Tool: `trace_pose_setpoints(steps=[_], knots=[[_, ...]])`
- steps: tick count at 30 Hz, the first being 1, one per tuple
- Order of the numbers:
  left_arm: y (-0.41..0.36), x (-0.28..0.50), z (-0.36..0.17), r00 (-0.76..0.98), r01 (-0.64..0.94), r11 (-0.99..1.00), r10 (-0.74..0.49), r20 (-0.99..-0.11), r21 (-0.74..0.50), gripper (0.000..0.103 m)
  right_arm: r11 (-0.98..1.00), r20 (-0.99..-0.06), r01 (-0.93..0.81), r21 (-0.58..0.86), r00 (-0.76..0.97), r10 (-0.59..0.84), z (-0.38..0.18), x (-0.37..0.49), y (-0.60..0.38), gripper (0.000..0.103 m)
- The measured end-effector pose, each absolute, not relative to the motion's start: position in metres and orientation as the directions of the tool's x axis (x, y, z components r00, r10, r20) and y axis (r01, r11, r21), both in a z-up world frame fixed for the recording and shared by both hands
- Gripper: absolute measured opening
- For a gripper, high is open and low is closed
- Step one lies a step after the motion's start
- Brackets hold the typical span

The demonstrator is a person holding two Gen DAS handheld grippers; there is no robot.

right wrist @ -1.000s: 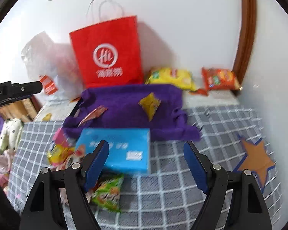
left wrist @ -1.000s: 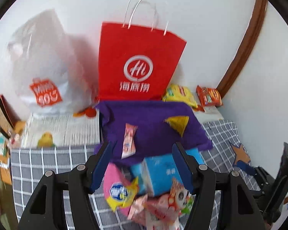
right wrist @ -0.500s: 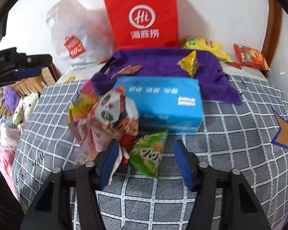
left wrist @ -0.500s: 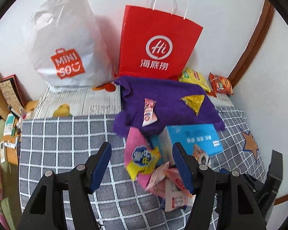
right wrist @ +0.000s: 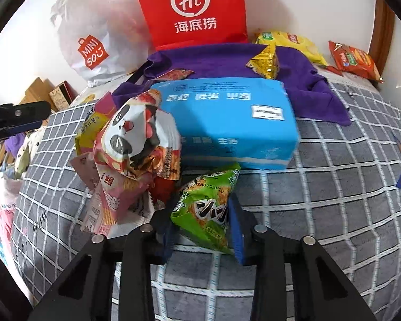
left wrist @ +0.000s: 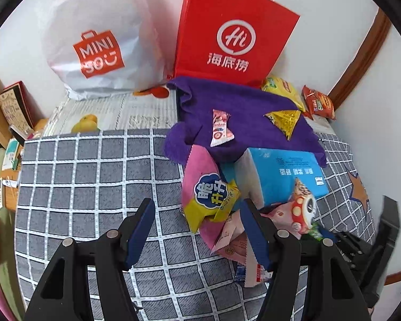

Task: Organize snacks
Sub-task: 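Grasp the green snack bag with the right tool while the left tool grasps the pink-yellow chip bag, then lift both held bags off the pile toward the purple towel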

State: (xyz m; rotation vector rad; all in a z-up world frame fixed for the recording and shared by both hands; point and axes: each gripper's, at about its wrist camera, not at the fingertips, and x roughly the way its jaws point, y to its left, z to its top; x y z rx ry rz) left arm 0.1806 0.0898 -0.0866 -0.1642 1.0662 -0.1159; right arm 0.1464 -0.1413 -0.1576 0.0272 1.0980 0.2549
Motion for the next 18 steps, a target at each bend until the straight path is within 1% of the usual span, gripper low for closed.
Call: trace_pose_setpoints(steps=[3,7,9,11,14,18], knots=[[0.085,0.190,-0.099,0.464,0.013,0.982,-0.174,-0.869,-0.189,0.064,0.980,-0.874,-0.181,0.088,0.458,0.163,-0.153,0.140,-0.155,0.033],[0.078,0.205,-0.117,0.422,0.005,0.985,-0.161,-0.892,-0.175,0.067,0.987,-0.872,-0.148,0.062,0.472,0.126,-0.152,0.135,-0.179,0.033],[0.073,0.210,-0.125,0.411,0.009,0.985,-0.160,-0.898,-0.172,0.067,0.989,-0.873,-0.135,0.057,0.474,0.115,-0.154,0.134,-0.189,0.033],[0.068,0.216,-0.133,0.399,0.015,0.984,-0.169,-0.901,-0.178,0.070,0.989,-0.871,-0.130,0.074,0.475,0.128,-0.155,0.133,-0.196,0.033],[0.064,0.222,-0.141,0.390,0.012,0.984,-0.168,-0.905,-0.178,0.070,0.988,-0.870,-0.129,0.082,0.474,0.134,-0.159,0.134,-0.197,0.033],[0.059,0.227,-0.151,0.355,0.015,0.987,-0.155,-0.922,-0.160,0.070,0.987,-0.873,-0.131,0.090,0.466,0.141,-0.168,0.141,-0.195,0.042]])
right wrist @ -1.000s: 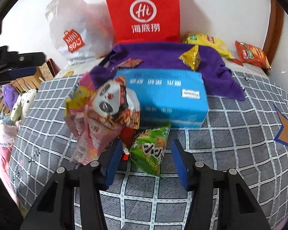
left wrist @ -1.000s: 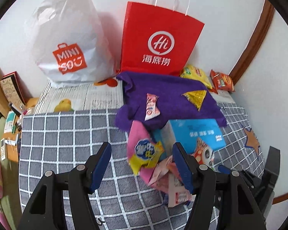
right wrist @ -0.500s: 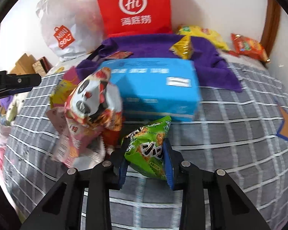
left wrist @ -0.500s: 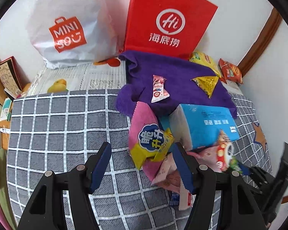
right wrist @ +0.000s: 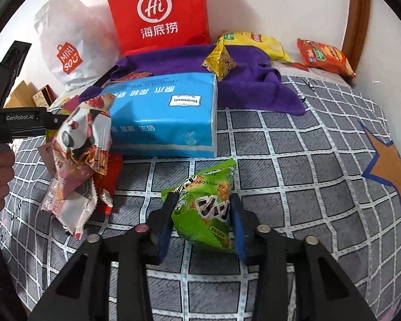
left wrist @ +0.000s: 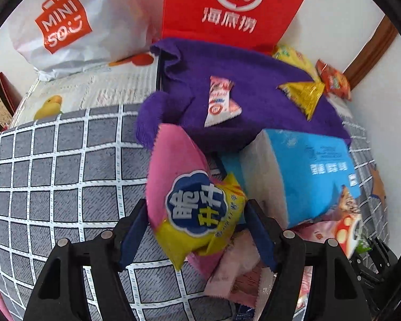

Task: Organize snacks
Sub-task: 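Lift both held bags off the pile toward the purple towel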

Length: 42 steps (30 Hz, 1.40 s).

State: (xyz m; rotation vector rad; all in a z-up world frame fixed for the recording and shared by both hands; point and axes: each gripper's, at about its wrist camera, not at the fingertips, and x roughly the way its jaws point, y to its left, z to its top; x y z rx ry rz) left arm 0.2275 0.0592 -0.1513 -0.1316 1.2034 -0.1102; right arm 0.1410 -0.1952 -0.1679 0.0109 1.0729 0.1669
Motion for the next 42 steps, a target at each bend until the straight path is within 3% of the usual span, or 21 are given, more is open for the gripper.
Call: trace_pose_setpoints(steps=[2,4,7,23,42], knots=[[0.059,0.230,-0.154,0.360,0.014,0.986,-0.160,-0.919,-0.166,0.069,0.985,-0.875,-0.132,0.113,0.457,0.161,-0.172,0.142,-0.196,0.044],[0.061,0.229,-0.154,0.369,0.015,0.984,-0.171,-0.913,-0.179,0.054,0.984,-0.868,-0.128,0.123,0.466,0.169,-0.171,0.141,-0.198,0.039],[0.066,0.225,-0.149,0.386,0.021,0.982,-0.183,-0.904,-0.190,0.050,0.983,-0.863,-0.131,0.129,0.473,0.177,-0.165,0.138,-0.200,0.037],[0.105,0.175,-0.094,0.483,-0.014,0.975,-0.188,-0.855,-0.222,0.049,0.988,-0.818,-0.103,0.114,0.555,0.152,-0.125,0.119,-0.210,0.037],[0.049,0.152,-0.042,0.528,0.143,0.953,-0.300,-0.794,-0.266,0.049,0.991,-0.766,-0.113,0.068,0.631,0.124,-0.064,0.130,-0.199,0.037]])
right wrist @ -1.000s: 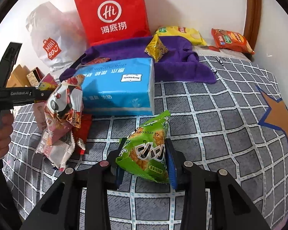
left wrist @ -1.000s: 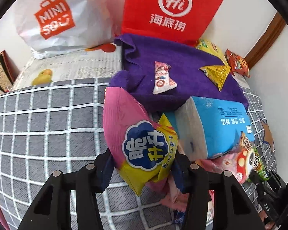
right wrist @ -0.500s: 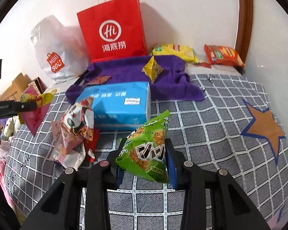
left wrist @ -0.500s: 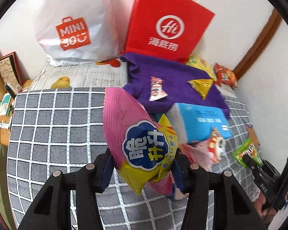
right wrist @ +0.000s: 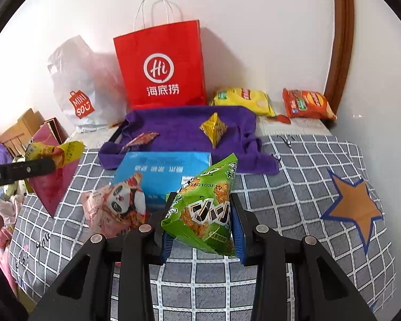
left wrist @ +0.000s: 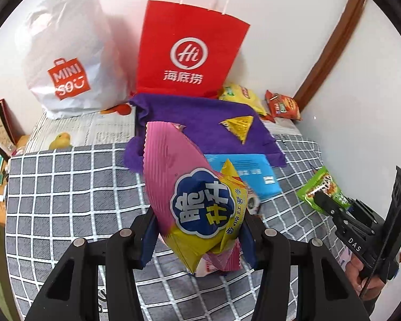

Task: Organize snacks
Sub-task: 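Lift both held bags off the pile toward the purple towel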

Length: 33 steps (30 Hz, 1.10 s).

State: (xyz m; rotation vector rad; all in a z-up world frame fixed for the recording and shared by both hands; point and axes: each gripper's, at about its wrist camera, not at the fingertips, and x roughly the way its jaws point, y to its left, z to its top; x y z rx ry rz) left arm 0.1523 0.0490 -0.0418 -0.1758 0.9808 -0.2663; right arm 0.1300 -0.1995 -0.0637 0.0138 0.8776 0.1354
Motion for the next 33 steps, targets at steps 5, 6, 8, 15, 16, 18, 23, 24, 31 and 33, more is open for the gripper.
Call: trace_pose_setpoints(steps=[5,6,8,15,16,18,23,24,31,33], knots=[[0.038,0.152,-0.037,0.523,0.174,0.945,-0.328,-0.787,-0.278,0.049,0.991,-0.752,-0.111,0.071,0.647,0.126,-0.054,0.134,-0.197,0.037],[0.036,0.153,-0.036,0.523,0.180,0.945,-0.328,-0.787,-0.274,0.049,0.991,-0.748,-0.115,0.072,0.651,0.130,-0.052,0.135,-0.197,0.037],[0.031,0.154,-0.035,0.519,0.189,0.946,-0.324,-0.790,-0.264,0.049,0.990,-0.747,-0.120,0.072,0.652,0.133,-0.050,0.136,-0.197,0.037],[0.026,0.160,-0.026,0.527,0.203,0.945,-0.325,-0.785,-0.255,0.049,0.992,-0.742,-0.115,0.050,0.661,0.114,-0.041,0.146,-0.195,0.037],[0.026,0.162,-0.024,0.530,0.203,0.946,-0.323,-0.784,-0.252,0.049,0.992,-0.740,-0.113,0.052,0.663,0.115,-0.040,0.148,-0.196,0.037],[0.025,0.165,-0.021,0.537,0.202,0.948,-0.318,-0.781,-0.247,0.049,0.992,-0.737,-0.111,0.055,0.666,0.115,-0.039,0.151,-0.196,0.037],[0.024,0.173,-0.015,0.549,0.201,0.951,-0.309,-0.777,-0.236,0.049,0.992,-0.729,-0.109,0.069,0.673,0.124,-0.034,0.163,-0.198,0.037],[0.023,0.174,-0.013,0.553,0.201,0.951,-0.307,-0.774,-0.234,0.049,0.992,-0.727,-0.110,0.069,0.675,0.125,-0.033,0.165,-0.198,0.037],[0.022,0.186,-0.003,0.572,0.197,0.954,-0.299,-0.764,-0.226,0.049,0.989,-0.721,-0.127,0.070,0.679,0.138,-0.027,0.184,-0.195,0.037],[0.022,0.191,0.001,0.578,0.193,0.955,-0.295,-0.761,-0.223,0.049,0.989,-0.719,-0.131,0.065,0.682,0.138,-0.024,0.189,-0.193,0.037]])
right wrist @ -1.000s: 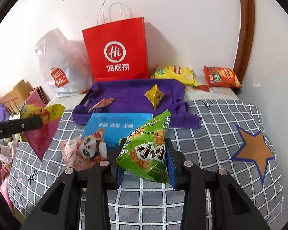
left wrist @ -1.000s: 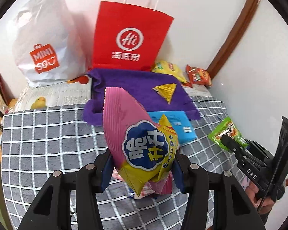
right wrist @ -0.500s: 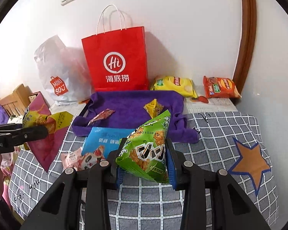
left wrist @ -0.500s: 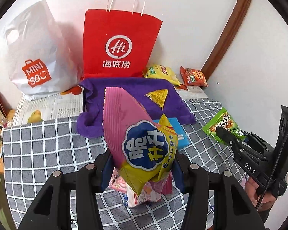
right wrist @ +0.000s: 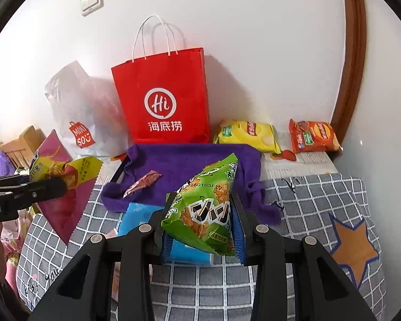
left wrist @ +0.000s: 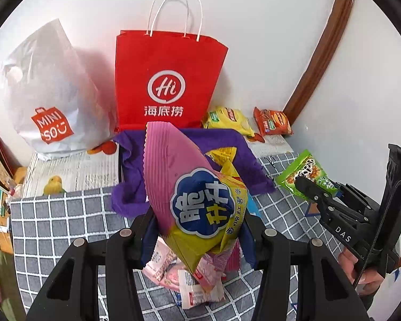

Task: Organize snacks
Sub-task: 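Lift both held bags off the pile toward the purple towel, then carry both bags over the purple towel and lower them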

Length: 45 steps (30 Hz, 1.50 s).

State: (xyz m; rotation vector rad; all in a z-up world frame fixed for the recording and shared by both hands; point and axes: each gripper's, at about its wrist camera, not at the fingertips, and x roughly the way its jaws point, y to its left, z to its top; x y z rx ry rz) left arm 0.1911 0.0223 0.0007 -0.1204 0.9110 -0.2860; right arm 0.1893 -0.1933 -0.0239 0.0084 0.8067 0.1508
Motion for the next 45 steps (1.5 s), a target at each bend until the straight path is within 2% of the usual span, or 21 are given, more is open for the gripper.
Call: trace_pose_setpoints(steps=[14,27,39,45], knots=[[0.026,0.230,0.006,0.585,0.176,0.962,-0.272,-0.764,-0.208,0.049,0.989,-0.707,-0.137,0.058,0.694,0.137,-0.013,0.236,-0.189,0.037],[0.042,0.279,-0.012,0.569,0.129,0.969,-0.247,-0.784,-0.211,0.049,0.987,-0.715,-0.141,0.080,0.682,0.155,-0.023,0.287,-0.181,0.037],[0.033,0.330,-0.051,0.512,0.110,0.959,-0.281,-0.811,-0.263,0.049,0.979,-0.748,-0.188,0.075,0.639,0.179,-0.052,0.331,-0.170,0.037],[0.031,0.349,-0.085,0.491,0.101,0.968,-0.250,-0.835,-0.230,0.049,0.973,-0.784,-0.213,0.087,0.588,0.199,-0.079,0.346,-0.172,0.037]])
